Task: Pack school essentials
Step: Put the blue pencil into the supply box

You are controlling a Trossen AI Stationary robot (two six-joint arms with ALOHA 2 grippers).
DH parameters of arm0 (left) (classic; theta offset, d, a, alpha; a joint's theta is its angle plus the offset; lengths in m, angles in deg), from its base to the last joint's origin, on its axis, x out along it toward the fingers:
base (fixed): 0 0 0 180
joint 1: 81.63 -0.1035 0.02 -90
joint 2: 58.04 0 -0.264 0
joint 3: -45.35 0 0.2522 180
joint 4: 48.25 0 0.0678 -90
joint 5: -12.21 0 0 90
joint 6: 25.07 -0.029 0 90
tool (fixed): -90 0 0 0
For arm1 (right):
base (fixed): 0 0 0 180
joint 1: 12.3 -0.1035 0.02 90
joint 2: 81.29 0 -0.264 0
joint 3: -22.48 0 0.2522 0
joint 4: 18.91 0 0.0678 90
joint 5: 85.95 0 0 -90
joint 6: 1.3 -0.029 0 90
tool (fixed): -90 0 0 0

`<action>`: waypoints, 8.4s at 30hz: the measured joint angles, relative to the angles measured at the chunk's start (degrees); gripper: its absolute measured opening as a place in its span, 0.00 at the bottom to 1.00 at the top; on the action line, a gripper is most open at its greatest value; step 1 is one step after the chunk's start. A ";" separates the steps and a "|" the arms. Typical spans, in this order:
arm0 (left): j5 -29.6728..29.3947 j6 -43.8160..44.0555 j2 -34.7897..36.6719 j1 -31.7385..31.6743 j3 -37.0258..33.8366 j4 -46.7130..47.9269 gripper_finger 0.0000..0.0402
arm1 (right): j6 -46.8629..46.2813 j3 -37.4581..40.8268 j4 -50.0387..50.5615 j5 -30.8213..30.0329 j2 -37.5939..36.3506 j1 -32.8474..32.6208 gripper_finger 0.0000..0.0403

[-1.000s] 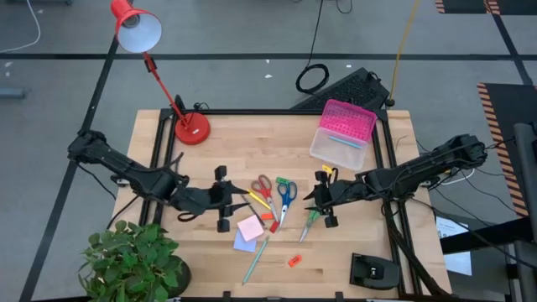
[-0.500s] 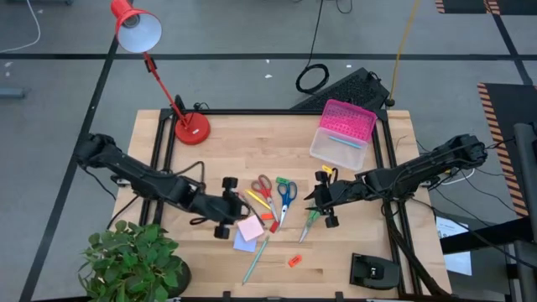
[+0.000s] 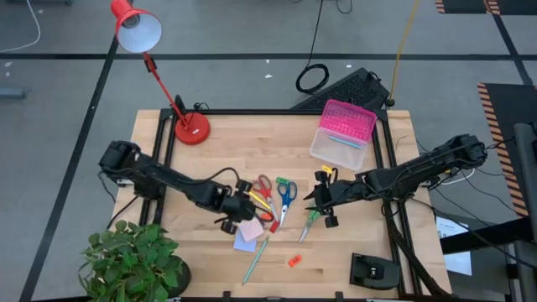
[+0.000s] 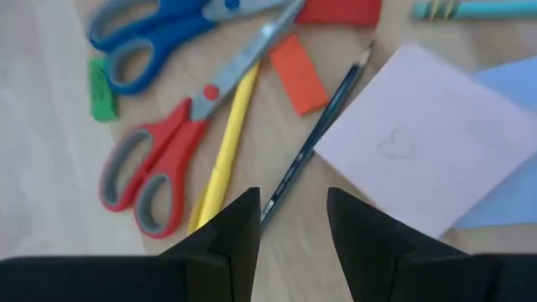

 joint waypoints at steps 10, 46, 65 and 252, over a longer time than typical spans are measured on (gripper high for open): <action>7.43 -3.14 -3.49 -7.33 -0.02 0.04 0.36 | 2.58 0.00 0.20 -0.06 0.00 0.00 0.34; 7.42 -11.28 -7.78 -8.88 0.15 1.37 0.36 | 4.04 0.09 -0.95 -0.17 0.02 -0.07 0.34; 8.89 -11.29 -8.06 -8.68 0.00 1.79 0.03 | 4.26 0.07 -1.53 -0.20 0.02 -0.07 0.34; -11.28 -14.31 8.71 2.22 -2.62 -17.11 0.18 | -9.44 -22.40 -13.12 -9.25 29.90 0.46 0.03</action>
